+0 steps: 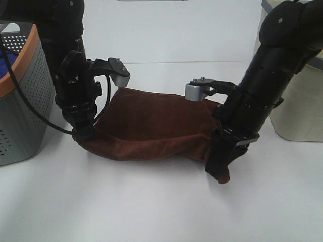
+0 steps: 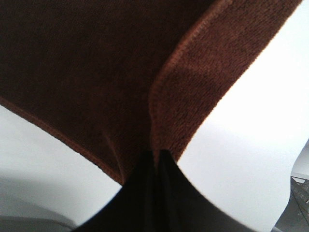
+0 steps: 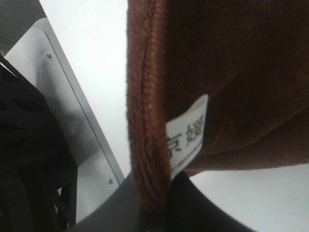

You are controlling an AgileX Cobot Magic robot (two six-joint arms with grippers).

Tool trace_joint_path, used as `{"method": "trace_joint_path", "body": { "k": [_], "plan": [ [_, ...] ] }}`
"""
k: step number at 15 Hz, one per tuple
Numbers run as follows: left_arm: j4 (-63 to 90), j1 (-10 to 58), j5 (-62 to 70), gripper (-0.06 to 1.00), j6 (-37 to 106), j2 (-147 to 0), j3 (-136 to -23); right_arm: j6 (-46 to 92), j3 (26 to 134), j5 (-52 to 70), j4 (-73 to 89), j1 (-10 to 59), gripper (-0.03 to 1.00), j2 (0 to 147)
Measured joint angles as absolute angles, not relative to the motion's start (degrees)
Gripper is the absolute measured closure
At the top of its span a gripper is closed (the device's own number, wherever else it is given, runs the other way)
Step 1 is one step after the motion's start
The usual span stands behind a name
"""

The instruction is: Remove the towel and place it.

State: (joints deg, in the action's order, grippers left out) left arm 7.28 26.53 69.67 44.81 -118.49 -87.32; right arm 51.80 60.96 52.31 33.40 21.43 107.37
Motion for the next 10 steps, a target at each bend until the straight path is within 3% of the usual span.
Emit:
{"method": "trace_joint_path", "body": {
  "k": [1,3,5,8,10],
  "plan": [
    [7.3,26.5,69.7,0.93,44.8,-118.4,-86.2,51.6,59.6,52.1,34.4,21.4,0.80,107.4],
    [7.3,26.5,69.8,0.87,45.0,-118.3,-84.6,50.0,58.0,49.6,37.6,21.4,0.56,107.4],
    [7.3,26.5,69.3,0.60,45.0,-118.1,-84.5,45.7,58.0,48.2,38.8,21.4,0.22,107.4],
    [7.6,26.5,66.0,0.27,43.7,-118.0,-84.5,43.8,58.2,49.0,38.6,21.4,0.05,107.3],
    [8.0,26.5,64.2,0.21,42.4,-118.0,-84.5,39.3,59.7,49.5,38.1,21.4,0.02,105.8]
  ]
}}
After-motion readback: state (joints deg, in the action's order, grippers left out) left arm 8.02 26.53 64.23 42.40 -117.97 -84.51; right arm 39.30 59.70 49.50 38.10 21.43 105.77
